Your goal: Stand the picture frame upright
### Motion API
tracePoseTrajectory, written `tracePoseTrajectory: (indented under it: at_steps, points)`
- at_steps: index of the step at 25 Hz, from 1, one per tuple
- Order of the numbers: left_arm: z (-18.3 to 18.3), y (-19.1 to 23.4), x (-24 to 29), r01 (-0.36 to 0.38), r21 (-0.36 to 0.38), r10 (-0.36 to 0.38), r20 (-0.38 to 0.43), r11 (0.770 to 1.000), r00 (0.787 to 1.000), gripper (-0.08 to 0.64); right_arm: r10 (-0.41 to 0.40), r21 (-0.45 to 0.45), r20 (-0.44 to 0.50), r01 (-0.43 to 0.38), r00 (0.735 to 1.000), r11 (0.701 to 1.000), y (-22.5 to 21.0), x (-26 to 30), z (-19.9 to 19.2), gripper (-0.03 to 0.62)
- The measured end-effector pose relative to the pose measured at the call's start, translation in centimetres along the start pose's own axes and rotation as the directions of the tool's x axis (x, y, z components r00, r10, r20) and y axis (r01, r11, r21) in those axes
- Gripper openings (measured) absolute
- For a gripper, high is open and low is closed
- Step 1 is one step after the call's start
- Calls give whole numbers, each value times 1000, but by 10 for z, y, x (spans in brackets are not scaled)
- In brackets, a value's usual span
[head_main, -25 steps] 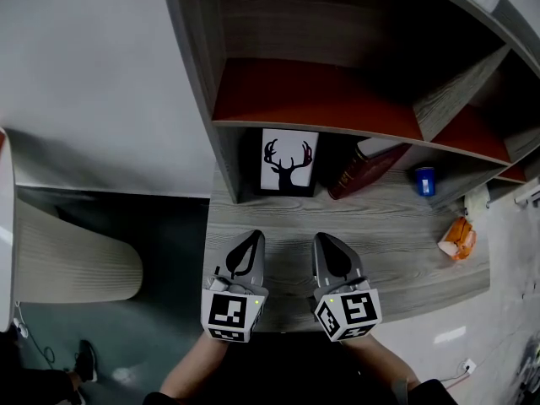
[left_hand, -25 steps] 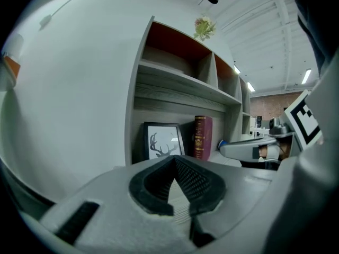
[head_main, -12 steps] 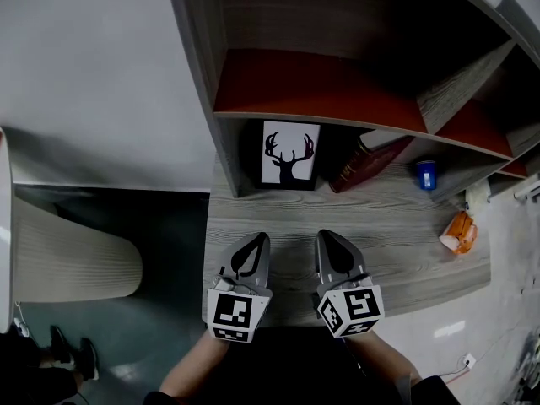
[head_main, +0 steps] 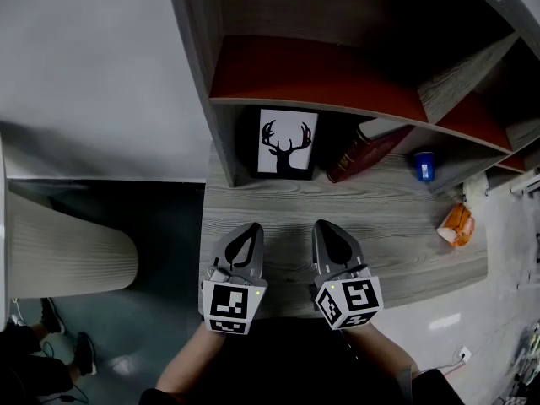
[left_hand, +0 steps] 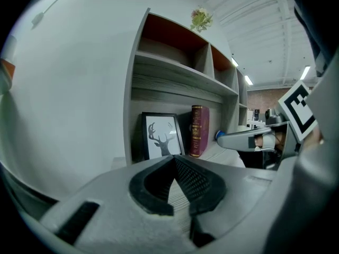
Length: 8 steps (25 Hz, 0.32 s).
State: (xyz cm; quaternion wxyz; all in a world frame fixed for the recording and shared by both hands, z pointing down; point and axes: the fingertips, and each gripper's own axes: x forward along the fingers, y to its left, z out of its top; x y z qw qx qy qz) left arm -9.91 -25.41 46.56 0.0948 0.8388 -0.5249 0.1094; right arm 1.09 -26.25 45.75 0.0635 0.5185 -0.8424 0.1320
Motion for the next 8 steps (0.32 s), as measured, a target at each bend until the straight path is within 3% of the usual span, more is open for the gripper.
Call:
tracePoseTrajectory:
  at_steps: [8]
  points:
    - [-7, 5, 1, 1, 4, -1, -31, 1000, 1000, -5, 13, 17, -7, -13, 1000, 1000, 9, 9, -3, -3]
